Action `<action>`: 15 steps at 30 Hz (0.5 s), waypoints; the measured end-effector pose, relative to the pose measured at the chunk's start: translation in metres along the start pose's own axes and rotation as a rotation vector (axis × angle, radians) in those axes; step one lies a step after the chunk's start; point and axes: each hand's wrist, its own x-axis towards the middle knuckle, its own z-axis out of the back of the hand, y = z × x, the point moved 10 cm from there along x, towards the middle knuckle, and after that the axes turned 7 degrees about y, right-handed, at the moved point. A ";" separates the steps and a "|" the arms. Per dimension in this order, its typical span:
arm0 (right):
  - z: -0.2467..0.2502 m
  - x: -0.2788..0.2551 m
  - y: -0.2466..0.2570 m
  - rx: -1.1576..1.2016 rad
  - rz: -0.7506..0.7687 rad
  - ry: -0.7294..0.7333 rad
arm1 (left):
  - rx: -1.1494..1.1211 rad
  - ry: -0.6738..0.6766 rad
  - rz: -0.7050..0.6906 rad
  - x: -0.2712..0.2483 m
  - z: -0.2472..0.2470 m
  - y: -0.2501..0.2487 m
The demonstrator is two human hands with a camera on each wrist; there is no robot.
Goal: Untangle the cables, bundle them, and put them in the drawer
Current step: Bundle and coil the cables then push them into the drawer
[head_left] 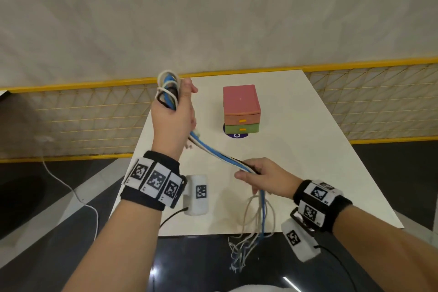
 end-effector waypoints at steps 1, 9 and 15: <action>0.007 -0.002 0.002 -0.009 0.007 -0.012 | 0.087 0.025 0.015 -0.001 0.004 0.004; 0.036 0.000 0.036 -0.079 0.097 -0.165 | 0.452 0.468 0.223 -0.030 -0.040 0.044; 0.041 0.004 0.047 -0.057 0.114 -0.144 | 0.522 0.715 0.462 -0.057 -0.065 0.083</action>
